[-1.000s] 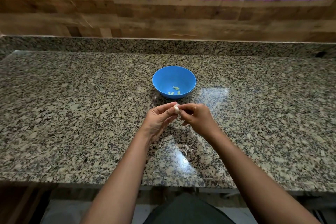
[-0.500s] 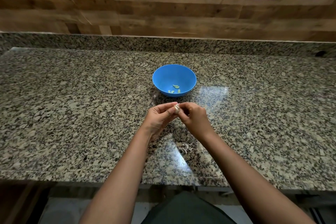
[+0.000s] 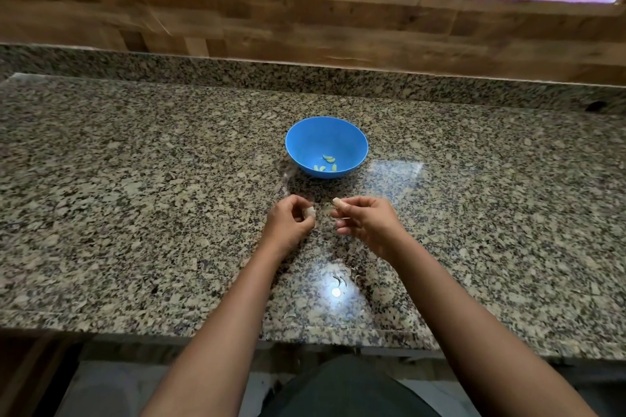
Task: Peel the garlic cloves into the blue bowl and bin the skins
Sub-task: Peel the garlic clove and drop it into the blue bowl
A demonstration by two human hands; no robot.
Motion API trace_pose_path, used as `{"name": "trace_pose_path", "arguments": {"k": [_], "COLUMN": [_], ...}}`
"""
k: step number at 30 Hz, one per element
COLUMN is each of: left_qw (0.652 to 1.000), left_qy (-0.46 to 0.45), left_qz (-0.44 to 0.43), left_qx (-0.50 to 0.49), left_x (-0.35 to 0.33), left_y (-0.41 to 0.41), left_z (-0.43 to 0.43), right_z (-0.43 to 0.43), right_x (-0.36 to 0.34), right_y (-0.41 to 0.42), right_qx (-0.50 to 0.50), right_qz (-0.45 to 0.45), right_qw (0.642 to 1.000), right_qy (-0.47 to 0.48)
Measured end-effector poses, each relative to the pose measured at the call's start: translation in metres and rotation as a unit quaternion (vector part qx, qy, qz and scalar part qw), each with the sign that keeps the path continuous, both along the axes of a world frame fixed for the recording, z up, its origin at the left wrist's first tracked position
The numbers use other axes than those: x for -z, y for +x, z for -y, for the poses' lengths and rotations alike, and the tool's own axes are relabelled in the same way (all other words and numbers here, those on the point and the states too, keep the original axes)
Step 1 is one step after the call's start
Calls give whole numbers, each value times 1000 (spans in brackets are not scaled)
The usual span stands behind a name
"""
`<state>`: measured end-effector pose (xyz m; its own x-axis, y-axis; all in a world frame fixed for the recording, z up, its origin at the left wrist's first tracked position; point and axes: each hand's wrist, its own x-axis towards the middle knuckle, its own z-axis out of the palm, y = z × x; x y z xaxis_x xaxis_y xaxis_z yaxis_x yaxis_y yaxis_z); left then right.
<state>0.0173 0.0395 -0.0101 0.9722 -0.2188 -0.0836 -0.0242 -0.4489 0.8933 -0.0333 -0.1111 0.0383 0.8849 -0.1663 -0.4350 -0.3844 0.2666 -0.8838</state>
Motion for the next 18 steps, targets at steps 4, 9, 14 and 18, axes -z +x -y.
{"name": "trace_pose_path", "arguments": {"k": [4,9,14,18], "left_qw": [994,988,966,948], "left_qy": [76,-148,-240,-285], "left_qz": [80,-24,-91,-139], "left_qx": [4,25,23,36], "left_x": [3,-14,-17,-12], "left_y": [-1,-4,-7,-7], "left_z": [1,11,18,17], "right_z": [0,-5,-8,-3], "right_x": [2,1,0,0], "right_y": [1,2,1,-2], "right_qx": [5,-9,-29,-29], "right_qz": [-29,-37,-42,-63], "right_qw": [999,998,996,992], "right_qy": [43,46,70,106]}}
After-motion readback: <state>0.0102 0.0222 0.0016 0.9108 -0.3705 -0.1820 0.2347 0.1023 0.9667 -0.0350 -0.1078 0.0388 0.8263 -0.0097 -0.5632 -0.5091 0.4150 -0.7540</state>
